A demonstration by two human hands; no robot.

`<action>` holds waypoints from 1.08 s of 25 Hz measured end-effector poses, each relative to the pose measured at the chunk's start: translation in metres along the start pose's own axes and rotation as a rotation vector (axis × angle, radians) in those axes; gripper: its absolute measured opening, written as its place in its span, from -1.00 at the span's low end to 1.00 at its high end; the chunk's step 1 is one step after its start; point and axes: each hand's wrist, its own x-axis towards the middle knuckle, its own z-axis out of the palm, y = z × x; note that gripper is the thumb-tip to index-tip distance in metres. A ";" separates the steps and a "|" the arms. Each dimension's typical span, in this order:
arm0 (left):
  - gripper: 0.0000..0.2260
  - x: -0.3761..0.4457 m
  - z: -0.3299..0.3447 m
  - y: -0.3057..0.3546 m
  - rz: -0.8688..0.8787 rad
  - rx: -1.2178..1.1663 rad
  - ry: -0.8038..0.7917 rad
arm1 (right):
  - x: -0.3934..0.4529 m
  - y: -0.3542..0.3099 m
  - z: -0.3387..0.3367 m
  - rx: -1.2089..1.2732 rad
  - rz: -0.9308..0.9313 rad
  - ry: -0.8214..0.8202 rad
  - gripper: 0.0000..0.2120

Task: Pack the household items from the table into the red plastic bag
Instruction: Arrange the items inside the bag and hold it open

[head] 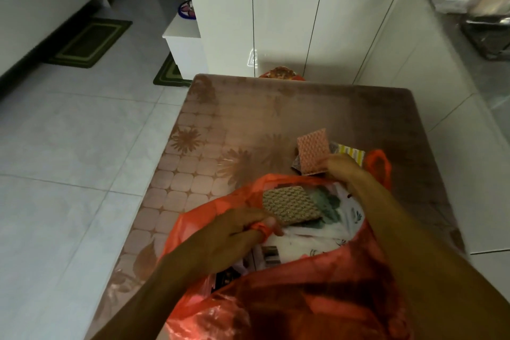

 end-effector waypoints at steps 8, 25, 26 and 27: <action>-0.68 -0.010 -0.027 0.028 -0.089 -0.339 0.762 | -0.139 -0.035 -0.048 0.483 -0.457 -0.063 -0.75; -0.66 -0.111 -0.006 0.092 0.108 -0.284 0.649 | -0.182 -0.032 -0.070 -0.692 -0.450 0.332 -0.26; -0.67 -0.116 -0.002 0.095 0.116 -0.284 0.644 | -0.176 -0.032 -0.071 -0.759 -0.441 0.235 -0.18; -0.67 -0.120 0.002 0.098 0.126 -0.278 0.631 | -0.170 -0.029 -0.064 -0.812 -0.435 0.143 -0.18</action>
